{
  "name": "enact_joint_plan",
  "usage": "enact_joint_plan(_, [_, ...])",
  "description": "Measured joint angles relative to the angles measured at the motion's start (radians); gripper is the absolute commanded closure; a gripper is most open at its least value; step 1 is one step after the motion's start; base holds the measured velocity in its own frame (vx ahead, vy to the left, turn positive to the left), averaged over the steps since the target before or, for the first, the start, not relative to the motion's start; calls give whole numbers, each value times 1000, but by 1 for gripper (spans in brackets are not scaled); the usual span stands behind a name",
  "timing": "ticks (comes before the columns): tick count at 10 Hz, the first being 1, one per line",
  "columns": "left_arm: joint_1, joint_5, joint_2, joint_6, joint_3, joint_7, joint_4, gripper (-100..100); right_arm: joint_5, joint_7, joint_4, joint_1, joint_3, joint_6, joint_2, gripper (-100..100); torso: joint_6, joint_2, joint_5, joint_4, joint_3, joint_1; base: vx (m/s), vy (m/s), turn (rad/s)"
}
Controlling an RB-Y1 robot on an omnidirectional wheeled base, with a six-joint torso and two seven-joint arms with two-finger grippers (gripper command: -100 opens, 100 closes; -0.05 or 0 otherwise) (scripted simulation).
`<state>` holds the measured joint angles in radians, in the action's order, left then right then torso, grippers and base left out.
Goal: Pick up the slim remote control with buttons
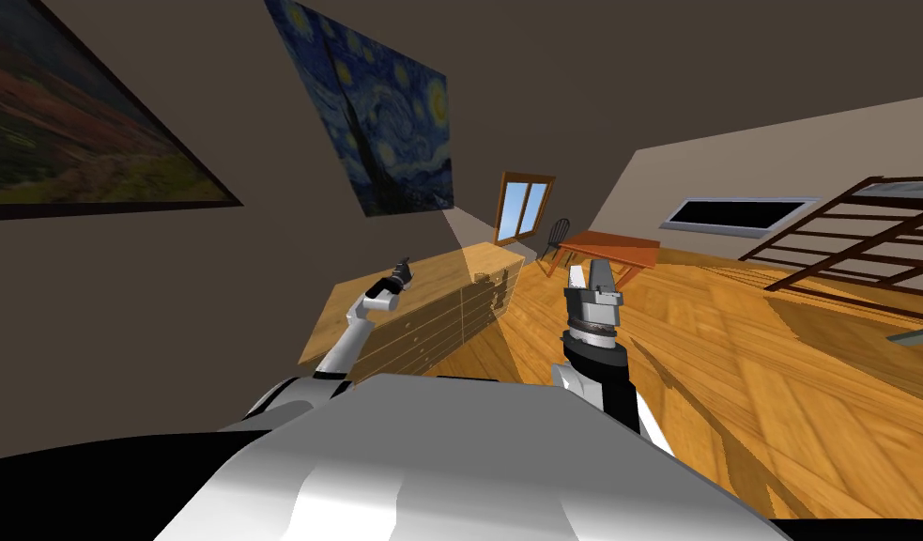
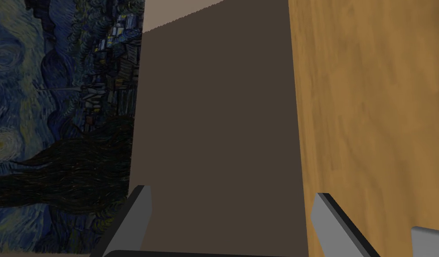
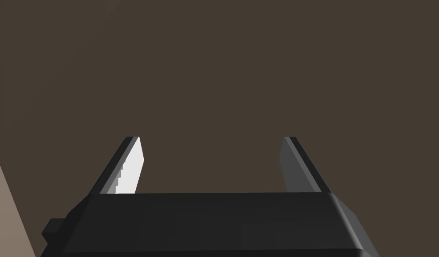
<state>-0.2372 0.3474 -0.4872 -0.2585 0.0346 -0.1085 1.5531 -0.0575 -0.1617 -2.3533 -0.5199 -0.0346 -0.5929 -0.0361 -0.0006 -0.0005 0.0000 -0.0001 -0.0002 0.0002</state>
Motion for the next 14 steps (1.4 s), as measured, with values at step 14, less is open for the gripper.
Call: enact_joint_plan(14, [-192,100,-139,-346,22,-15,-304,-100,0,0,0,0,0,0,0,0,0,0,0,0,0,0,9,-4,-35])
